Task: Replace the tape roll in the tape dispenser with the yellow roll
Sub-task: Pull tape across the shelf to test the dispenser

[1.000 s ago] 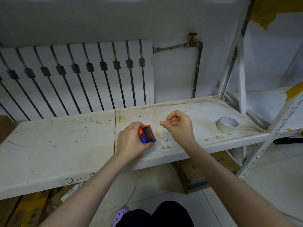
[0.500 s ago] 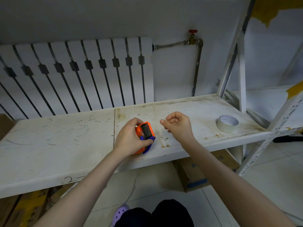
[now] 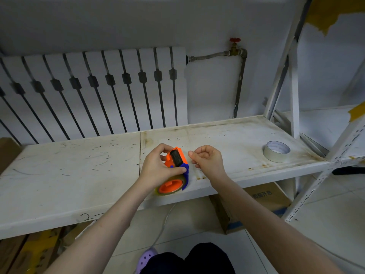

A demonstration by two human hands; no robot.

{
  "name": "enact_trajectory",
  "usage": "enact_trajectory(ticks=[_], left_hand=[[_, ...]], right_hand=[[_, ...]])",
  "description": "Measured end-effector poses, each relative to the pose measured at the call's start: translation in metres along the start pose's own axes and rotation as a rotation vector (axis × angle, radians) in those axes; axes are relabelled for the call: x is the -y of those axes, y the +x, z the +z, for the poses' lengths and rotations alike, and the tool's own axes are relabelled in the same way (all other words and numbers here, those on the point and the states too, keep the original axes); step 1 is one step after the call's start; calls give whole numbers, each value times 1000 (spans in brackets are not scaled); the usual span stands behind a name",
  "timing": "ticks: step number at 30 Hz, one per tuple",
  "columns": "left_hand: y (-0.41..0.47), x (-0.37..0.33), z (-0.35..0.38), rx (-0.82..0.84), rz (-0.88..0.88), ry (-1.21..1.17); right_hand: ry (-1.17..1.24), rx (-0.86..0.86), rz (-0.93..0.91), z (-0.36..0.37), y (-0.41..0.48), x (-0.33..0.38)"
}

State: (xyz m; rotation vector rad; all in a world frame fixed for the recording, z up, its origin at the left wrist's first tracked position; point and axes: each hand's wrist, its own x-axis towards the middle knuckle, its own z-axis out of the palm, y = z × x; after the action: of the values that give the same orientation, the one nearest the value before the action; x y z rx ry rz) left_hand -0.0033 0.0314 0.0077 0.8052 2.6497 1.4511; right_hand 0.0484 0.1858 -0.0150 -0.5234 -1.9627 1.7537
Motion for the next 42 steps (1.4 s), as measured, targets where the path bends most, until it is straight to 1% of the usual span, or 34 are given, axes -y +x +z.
enact_trajectory(ticks=[4, 10, 13, 18, 20, 23, 26, 28, 29, 30, 31, 33, 34, 36, 38, 42], left_hand=[[-2, 2, -3, -13, -19, -74], [-9, 0, -4, -34, -54, -314], [-11, -2, -6, -51, -49, -378], [-13, -1, -8, -68, -42, -476], [-14, -3, -9, -74, -39, -497], [-16, -6, -11, -94, -45, -540], [-16, -9, -14, -99, -39, -570], [-16, -10, -15, -103, -36, -575], [-15, -11, -14, -109, -35, -581], [-14, -11, -14, -115, -36, -590], [-14, -11, -13, -119, -37, -599], [-13, -11, -12, -121, -35, -615], [-13, -12, -11, -125, -34, -619], [-12, -12, -9, -147, -43, -640], [-11, -11, -8, -165, -56, -671], [-11, -9, -2, -189, -106, -698]], right_hand=[[-12, 4, 13, 5, 0, 1], [28, 53, -21, 13, -4, 5], [44, 59, -45, 14, -5, 9], [-173, -27, -147, 17, -3, 16], [-218, -62, -171, 17, -4, 19], [-245, -111, -134, 14, -3, 22], [-272, -121, -34, 9, 2, 16], [-213, -153, -64, 7, 1, 14], [-166, -169, -137, 6, -3, 15], [-138, -155, -235, 5, -7, 18], [-139, -101, -338, 5, -13, 22], [-206, 97, -501, 6, -25, 24], [-246, 194, -543, 7, -29, 22], [-298, 299, -520, 8, -31, 15], [-353, 324, -468, 6, -28, 8], [-647, 341, -486, -9, -21, -4]])
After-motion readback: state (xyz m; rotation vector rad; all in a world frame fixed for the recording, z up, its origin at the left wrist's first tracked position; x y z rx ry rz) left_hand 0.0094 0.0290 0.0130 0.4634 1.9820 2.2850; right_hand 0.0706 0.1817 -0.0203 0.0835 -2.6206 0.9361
